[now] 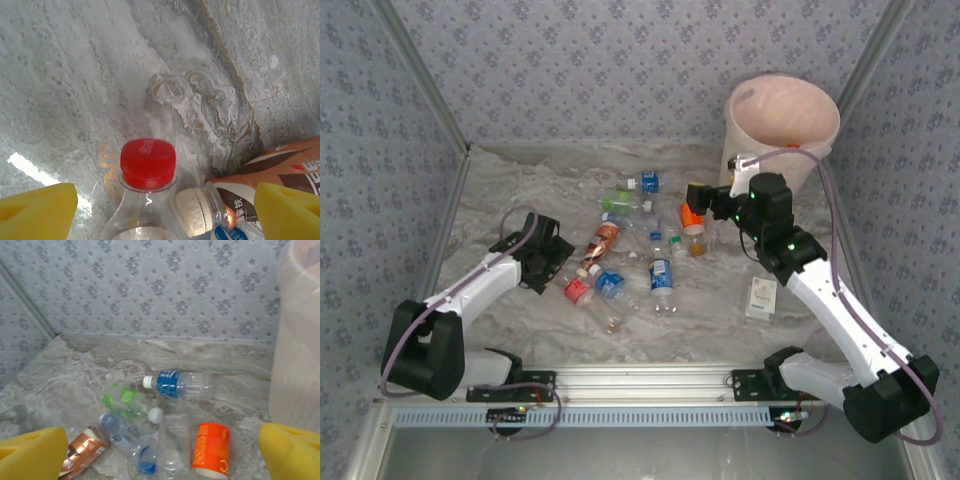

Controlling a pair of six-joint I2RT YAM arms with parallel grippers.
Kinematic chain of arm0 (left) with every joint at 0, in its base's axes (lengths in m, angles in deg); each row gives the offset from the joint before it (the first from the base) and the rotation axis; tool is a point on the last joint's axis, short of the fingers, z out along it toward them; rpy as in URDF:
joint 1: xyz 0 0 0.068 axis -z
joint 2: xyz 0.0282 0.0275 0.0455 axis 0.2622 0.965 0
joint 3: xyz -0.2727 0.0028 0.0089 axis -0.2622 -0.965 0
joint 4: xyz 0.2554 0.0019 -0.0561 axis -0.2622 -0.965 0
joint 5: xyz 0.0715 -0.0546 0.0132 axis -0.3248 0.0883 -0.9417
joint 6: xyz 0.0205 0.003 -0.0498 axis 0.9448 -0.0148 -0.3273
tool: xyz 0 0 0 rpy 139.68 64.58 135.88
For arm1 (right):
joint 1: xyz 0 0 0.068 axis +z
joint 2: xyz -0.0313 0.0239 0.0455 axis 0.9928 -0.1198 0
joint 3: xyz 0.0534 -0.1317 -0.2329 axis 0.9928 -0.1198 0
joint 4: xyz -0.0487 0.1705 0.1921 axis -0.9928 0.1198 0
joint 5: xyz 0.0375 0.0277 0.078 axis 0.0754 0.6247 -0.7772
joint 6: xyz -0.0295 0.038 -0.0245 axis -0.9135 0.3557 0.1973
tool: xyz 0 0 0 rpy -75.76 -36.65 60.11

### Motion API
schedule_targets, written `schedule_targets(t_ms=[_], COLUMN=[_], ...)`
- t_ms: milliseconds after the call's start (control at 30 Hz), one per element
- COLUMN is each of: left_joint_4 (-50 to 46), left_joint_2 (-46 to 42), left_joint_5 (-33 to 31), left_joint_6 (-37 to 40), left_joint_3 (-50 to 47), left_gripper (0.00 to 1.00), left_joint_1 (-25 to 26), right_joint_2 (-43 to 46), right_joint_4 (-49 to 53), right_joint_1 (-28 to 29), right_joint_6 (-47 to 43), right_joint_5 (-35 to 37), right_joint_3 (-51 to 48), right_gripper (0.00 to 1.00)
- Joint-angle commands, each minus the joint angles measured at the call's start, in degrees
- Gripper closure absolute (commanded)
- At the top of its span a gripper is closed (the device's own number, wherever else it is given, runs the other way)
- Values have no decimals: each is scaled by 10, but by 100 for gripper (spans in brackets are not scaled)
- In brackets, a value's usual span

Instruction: Put the plastic bottles in the bin

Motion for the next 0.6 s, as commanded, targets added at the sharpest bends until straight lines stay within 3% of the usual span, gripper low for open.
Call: schedule_targets(t_ms=[0, 200, 567], left_joint_4=[-50, -103, -4], left_joint_2=[-14, -50, -32], left_joint_5=[-2, -30, -19], left_joint_6=[-30, -77, -112], left_joint_3=[14, -1, -54], left_gripper=[5, 5, 10], left_joint_1=[20, 79, 110], right_joint_2=[15, 21, 23], right_joint_4=[-36, -55, -45], right_joint_1=[7, 11, 12], right_joint_6=[29, 34, 27], right_joint_5=[-5, 22, 20], right_joint_3=[-31, -59, -59], right_gripper=[0, 0, 0])
